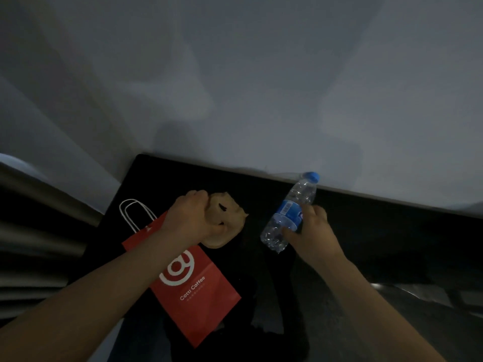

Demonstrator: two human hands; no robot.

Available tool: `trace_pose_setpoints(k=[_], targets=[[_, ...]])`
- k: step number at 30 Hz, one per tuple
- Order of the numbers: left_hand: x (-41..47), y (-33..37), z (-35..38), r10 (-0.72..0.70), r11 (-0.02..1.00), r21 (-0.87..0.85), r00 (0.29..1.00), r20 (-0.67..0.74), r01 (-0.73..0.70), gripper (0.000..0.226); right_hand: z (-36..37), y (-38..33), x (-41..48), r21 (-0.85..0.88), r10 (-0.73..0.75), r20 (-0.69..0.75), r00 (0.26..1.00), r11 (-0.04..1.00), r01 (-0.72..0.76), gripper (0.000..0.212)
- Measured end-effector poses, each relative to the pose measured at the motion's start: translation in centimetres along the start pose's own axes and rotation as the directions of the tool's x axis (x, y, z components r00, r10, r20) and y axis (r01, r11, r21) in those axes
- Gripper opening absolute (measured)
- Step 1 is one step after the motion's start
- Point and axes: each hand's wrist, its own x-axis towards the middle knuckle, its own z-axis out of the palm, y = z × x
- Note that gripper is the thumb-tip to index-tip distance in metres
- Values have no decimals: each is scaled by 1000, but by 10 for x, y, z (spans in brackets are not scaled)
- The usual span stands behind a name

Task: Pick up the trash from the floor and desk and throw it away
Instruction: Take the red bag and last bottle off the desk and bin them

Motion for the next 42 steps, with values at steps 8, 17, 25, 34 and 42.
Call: trace_pose_setpoints(k=[8, 17, 25, 34, 42], targets=[[-80, -50, -11, -119, 991, -69, 990, -71, 114, 44, 25, -27, 29, -132, 125, -48, 991, 983, -131, 100], [-130, -70, 14, -192, 981, 11, 981, -16, 193, 53, 60, -20, -10, -187, 56, 90, 994, 982, -39, 116], [-124, -75, 10, -118, 991, -50, 991, 65, 121, 63, 81, -10, -44, -242, 74, 148, 986, 970, -36, 111], [-88, -93, -6, 265, 866, 236, 804, 532, -441, 132, 84, -10, -45, -228, 58, 121, 991, 973, -30, 108], [-48, -79, 20, 187, 773, 404, 784, 592, -489, 140, 86, -7, -42, -218, 54, 120, 991, 976, -27, 108]])
